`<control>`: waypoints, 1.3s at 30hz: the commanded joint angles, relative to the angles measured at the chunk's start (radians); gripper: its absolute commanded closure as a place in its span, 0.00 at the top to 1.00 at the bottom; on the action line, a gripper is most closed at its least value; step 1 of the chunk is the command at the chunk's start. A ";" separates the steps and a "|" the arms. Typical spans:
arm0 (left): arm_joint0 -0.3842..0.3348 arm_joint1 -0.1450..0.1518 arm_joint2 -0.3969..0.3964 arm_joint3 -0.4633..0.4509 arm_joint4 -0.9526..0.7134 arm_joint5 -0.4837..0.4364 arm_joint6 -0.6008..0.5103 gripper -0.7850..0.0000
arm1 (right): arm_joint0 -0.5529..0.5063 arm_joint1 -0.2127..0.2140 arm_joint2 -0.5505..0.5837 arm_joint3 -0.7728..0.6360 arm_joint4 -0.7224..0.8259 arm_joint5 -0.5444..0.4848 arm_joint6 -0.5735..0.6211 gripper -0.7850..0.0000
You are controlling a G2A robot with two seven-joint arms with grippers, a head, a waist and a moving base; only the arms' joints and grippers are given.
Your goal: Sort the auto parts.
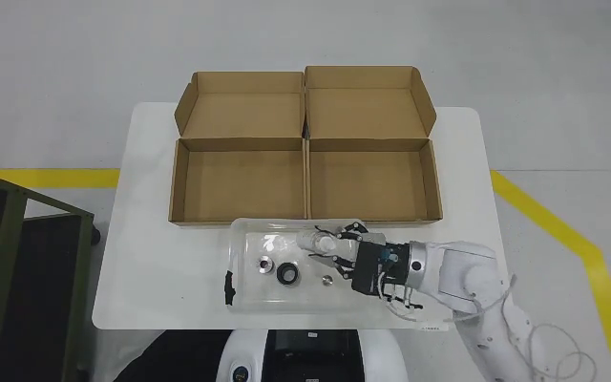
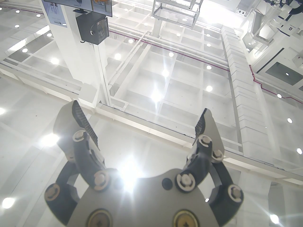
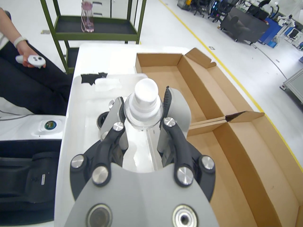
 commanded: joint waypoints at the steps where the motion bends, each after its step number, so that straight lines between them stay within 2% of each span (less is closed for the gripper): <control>1: 0.000 0.000 0.000 0.000 0.000 0.000 0.000 1.00 | 0.011 0.000 0.005 0.007 0.046 0.002 -0.034 0.00; 13: 0.000 0.000 0.000 0.000 0.000 0.000 0.000 1.00 | 0.031 -0.001 0.046 0.058 0.283 0.048 -0.208 0.00; 23: 0.000 0.000 0.000 0.000 0.000 0.000 0.000 1.00 | 0.034 0.000 0.083 0.078 0.396 0.081 -0.262 0.00; 28: 0.000 0.000 0.000 0.000 0.000 0.000 0.000 1.00 | 0.044 0.001 0.096 0.067 0.419 0.092 -0.258 0.00; 32: 0.000 0.000 0.000 0.000 0.000 0.000 0.000 1.00 | 0.054 0.002 0.104 0.051 0.378 0.128 -0.229 0.00; 39: 0.000 0.000 0.000 0.000 0.000 0.000 0.000 1.00 | 0.084 0.004 0.093 0.078 0.267 0.231 -0.112 0.00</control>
